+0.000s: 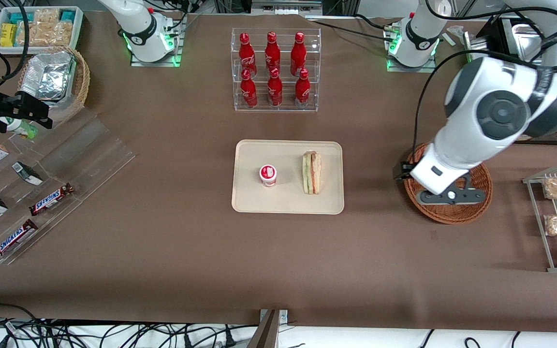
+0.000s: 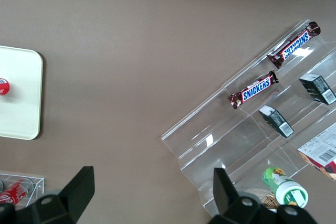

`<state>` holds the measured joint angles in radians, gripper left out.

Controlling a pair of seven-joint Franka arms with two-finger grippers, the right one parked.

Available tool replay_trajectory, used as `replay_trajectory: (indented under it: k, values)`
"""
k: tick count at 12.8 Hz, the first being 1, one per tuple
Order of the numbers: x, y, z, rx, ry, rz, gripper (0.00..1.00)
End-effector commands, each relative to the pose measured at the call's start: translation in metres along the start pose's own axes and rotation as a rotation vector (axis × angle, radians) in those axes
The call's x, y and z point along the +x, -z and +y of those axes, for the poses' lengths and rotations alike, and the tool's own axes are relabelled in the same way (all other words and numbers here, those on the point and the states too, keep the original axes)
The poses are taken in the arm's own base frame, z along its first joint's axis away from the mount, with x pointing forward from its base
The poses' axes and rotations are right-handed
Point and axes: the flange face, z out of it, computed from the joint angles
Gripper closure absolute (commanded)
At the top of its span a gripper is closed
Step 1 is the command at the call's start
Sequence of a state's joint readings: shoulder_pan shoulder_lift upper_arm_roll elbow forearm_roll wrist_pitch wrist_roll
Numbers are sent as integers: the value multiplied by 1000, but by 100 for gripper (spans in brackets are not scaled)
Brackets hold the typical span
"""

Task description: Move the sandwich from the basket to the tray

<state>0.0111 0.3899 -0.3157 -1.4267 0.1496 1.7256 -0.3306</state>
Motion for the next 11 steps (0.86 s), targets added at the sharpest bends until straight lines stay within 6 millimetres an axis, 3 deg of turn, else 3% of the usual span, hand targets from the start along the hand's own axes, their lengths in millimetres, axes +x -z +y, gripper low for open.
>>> replay_trajectory:
  k: [1,5,11]
  values:
    - [6,27,-44,-18,-69,-22,0]
    - [12,29,-101,4,-132,-22,0]
    - [16,23,-114,12,-153,-32,0]
